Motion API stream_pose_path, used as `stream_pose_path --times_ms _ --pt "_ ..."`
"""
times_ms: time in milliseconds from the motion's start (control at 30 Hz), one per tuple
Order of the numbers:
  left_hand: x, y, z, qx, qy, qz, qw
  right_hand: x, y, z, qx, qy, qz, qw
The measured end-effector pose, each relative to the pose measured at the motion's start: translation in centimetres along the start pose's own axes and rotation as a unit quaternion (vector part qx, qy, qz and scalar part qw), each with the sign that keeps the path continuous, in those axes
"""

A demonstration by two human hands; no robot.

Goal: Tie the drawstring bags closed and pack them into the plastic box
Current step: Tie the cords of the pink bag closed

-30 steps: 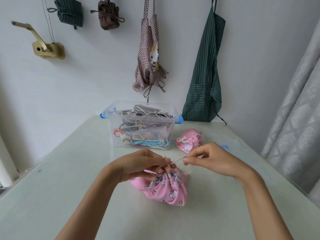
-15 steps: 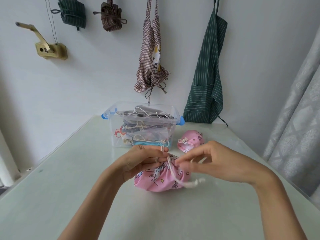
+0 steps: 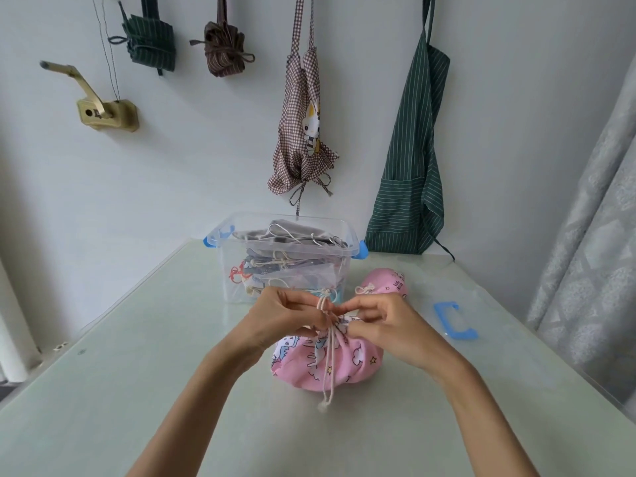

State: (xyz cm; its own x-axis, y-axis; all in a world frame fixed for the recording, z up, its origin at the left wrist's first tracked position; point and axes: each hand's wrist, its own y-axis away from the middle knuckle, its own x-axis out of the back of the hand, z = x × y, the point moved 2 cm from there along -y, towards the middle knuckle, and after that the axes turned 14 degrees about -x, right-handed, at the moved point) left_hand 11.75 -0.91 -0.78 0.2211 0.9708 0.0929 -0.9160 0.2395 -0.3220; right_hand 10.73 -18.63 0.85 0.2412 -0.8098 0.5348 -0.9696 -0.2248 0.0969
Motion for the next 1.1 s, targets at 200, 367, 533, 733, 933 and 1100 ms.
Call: stream_pose_path --times_ms 200,367,533,733,933,1100 --pt "-0.4 0.0 -0.1 -0.091 -0.101 0.088 0.987 0.2 0.3 -0.2 -0.035 -0.007 -0.002 0.999" --pt "-0.6 0.1 -0.5 -0.139 -0.157 0.086 0.974 0.2 0.7 -0.4 -0.067 -0.074 -0.046 0.994" --pt "-0.6 0.1 -0.5 -0.145 -0.147 0.067 0.976 -0.3 0.5 0.2 -0.124 -0.084 -0.076 0.986" --pt "-0.8 0.1 -0.4 -0.138 -0.163 0.052 0.975 -0.6 0.1 0.4 -0.146 -0.163 -0.106 0.97" --pt "-0.3 0.2 0.2 -0.112 -0.124 -0.033 0.985 -0.7 -0.5 1.4 -0.147 -0.179 -0.11 0.967" --pt "0.6 0.9 0.3 -0.043 -0.049 -0.127 0.99 -1.8 -1.0 2.0 -0.141 -0.241 -0.203 0.938"
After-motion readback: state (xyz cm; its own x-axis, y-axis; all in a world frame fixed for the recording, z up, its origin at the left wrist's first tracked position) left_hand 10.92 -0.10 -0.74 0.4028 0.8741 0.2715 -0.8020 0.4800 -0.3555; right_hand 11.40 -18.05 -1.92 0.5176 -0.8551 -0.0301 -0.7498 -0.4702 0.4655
